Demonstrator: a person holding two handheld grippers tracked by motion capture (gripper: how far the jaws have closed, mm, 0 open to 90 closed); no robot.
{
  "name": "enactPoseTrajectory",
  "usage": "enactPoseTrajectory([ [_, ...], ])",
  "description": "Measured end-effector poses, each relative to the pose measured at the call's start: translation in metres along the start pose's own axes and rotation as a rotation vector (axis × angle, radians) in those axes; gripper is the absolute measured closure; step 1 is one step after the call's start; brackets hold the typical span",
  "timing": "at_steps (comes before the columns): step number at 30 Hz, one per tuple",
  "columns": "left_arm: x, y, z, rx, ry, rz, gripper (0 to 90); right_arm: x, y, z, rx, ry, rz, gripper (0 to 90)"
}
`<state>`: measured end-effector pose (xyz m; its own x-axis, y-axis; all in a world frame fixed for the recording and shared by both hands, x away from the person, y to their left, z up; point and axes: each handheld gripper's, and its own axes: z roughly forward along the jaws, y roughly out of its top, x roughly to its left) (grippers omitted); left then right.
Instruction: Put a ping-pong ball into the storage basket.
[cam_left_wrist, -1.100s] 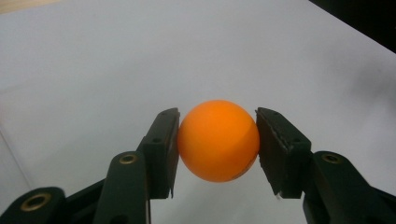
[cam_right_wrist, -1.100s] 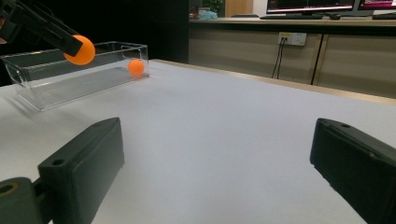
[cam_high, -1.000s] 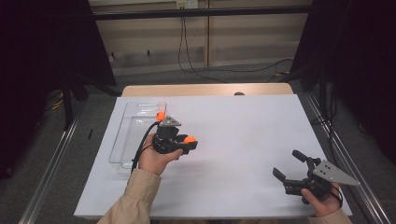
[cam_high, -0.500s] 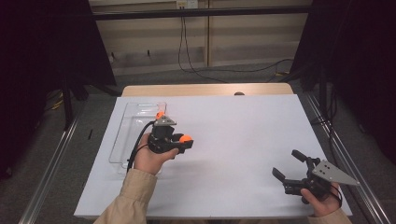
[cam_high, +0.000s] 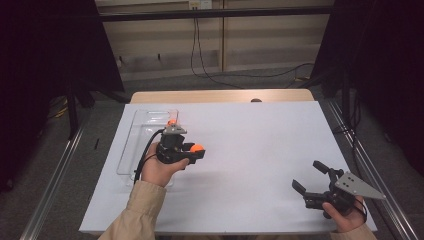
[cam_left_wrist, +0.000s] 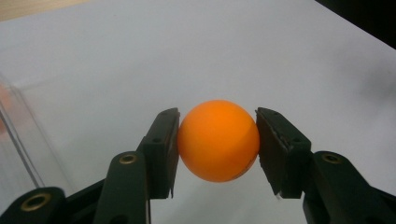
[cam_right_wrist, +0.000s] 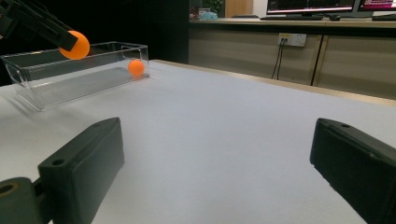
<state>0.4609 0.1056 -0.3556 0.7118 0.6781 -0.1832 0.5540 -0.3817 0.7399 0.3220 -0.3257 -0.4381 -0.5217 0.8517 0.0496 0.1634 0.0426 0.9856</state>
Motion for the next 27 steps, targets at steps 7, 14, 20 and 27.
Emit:
enactPoseTrajectory([
  [7,0.003,-0.001,-0.004,0.001,0.003,0.004,51.1,0.0,0.0,0.0,-0.002,-0.002,0.002,2.8],
  [14,0.005,-0.001,-0.008,0.002,0.012,-0.006,51.1,0.0,0.0,0.001,-0.003,-0.001,0.004,2.8],
  [20,0.007,-0.001,-0.011,0.002,0.016,0.003,51.1,0.0,0.0,0.0,-0.001,-0.001,0.005,2.8],
  [27,0.008,-0.001,-0.013,-0.002,0.025,-0.005,51.1,0.0,-0.001,0.0,0.0,-0.002,-0.001,2.9],
])
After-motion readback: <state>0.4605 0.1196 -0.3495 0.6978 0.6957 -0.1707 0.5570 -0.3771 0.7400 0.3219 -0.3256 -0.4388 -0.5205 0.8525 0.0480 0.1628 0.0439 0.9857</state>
